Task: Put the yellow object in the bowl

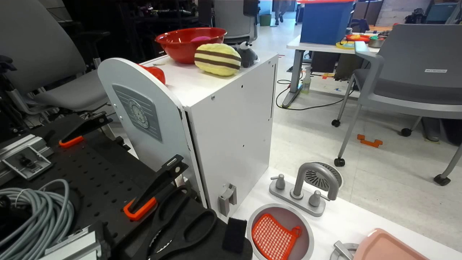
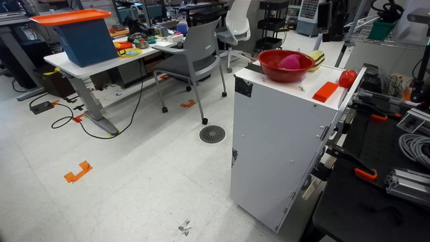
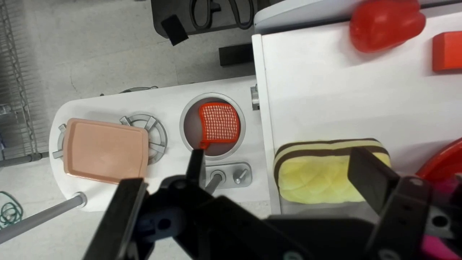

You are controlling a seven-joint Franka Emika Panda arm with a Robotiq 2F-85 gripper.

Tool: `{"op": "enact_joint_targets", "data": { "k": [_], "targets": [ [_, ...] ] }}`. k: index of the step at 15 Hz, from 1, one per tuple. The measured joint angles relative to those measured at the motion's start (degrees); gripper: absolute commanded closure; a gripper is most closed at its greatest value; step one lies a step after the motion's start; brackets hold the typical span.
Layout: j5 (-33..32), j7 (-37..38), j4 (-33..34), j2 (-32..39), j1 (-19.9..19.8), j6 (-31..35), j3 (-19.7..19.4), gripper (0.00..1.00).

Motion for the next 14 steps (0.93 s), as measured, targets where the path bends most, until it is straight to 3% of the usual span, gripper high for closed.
{"op": "enact_joint_targets", "data": {
  "k": [8,14],
  "targets": [
    [-0.27,-3.15,-1.57,0.0,-0.03,6.44,0.0,0.0],
    [-0.17,-6.49,-2.86,0.0,-0.02,7.47,0.45,0.0]
  ]
}}
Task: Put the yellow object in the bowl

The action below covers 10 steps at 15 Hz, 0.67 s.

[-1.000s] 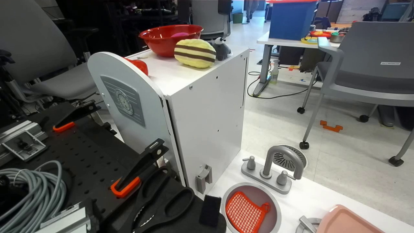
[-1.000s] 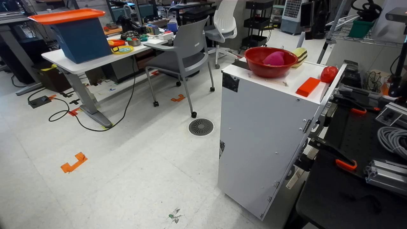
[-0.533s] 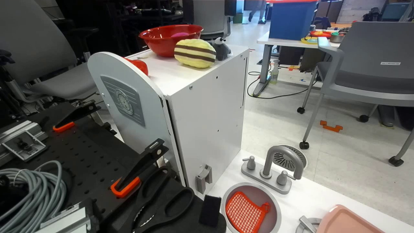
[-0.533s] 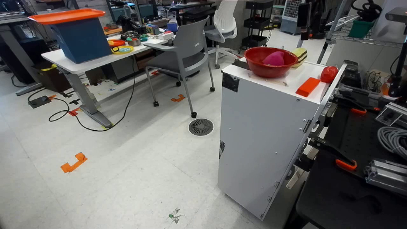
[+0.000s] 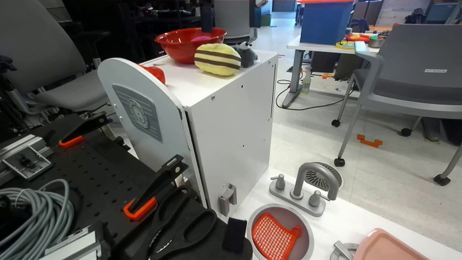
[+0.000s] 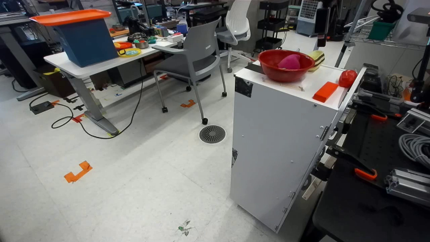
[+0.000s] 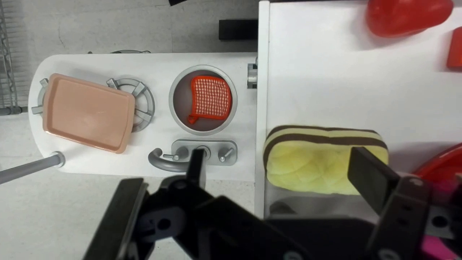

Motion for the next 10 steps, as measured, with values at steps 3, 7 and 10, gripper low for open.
{"op": "enact_joint_targets", "data": {
  "k": [3,7,10],
  "targets": [
    [0.6,-0.39,-0.1,0.0,0.0,0.0,0.26,0.0],
    [0.59,0.4,-0.1,0.0,0.01,0.08,0.3,0.0],
    [0.55,3.56,-0.1,0.0,0.03,0.13,0.3,0.0]
  ]
}}
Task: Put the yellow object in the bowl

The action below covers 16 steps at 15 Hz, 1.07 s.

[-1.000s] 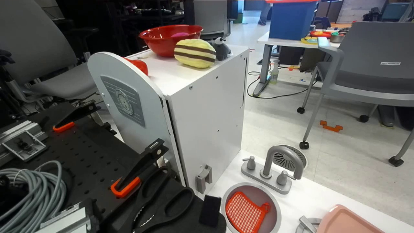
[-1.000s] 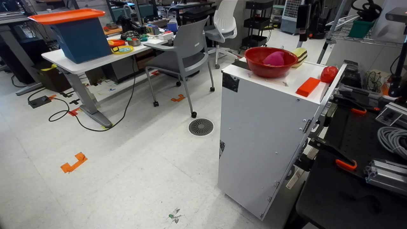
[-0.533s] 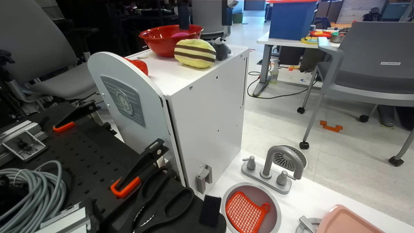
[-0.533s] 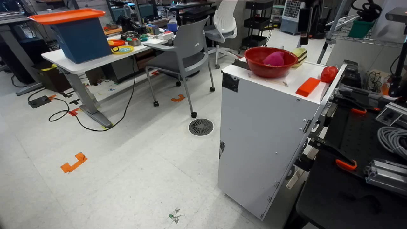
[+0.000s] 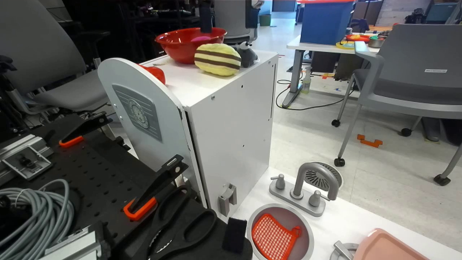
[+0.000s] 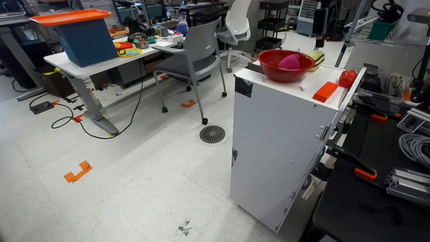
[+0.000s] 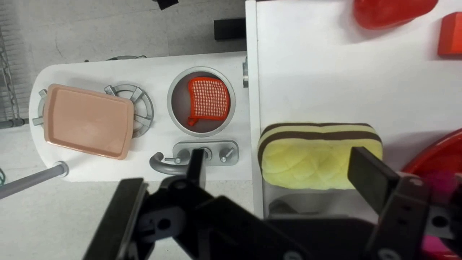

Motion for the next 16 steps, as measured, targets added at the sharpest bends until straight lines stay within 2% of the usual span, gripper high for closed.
{"op": "enact_joint_targets", "data": {
  "k": [6,14,16],
  "targets": [
    [0.0,12.74,0.08,-0.02,0.17,-0.34,0.0,0.0],
    [0.13,34.42,0.23,0.0,0.35,-2.39,-0.37,0.0],
    [0.14,37.57,0.36,-0.01,0.35,-2.39,-0.49,0.0]
  ]
}}
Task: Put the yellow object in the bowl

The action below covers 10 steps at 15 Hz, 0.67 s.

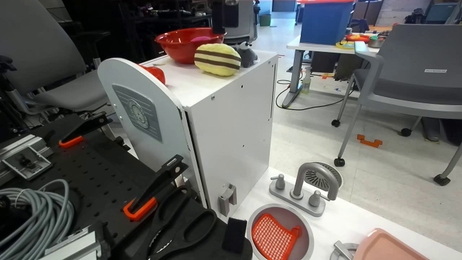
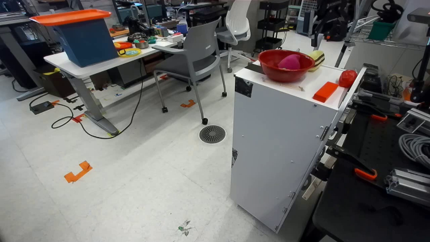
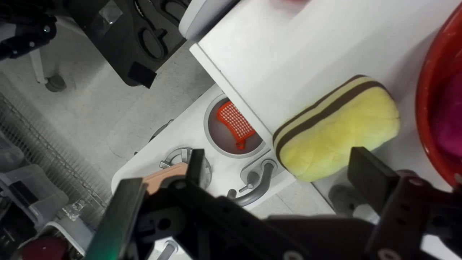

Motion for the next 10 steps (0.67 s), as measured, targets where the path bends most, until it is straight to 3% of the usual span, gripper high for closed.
{"op": "enact_joint_targets", "data": {
  "k": [10],
  "targets": [
    [0.12,0.13,-0.1,-0.12,-0.01,0.0,-0.29,0.0]
  ]
}}
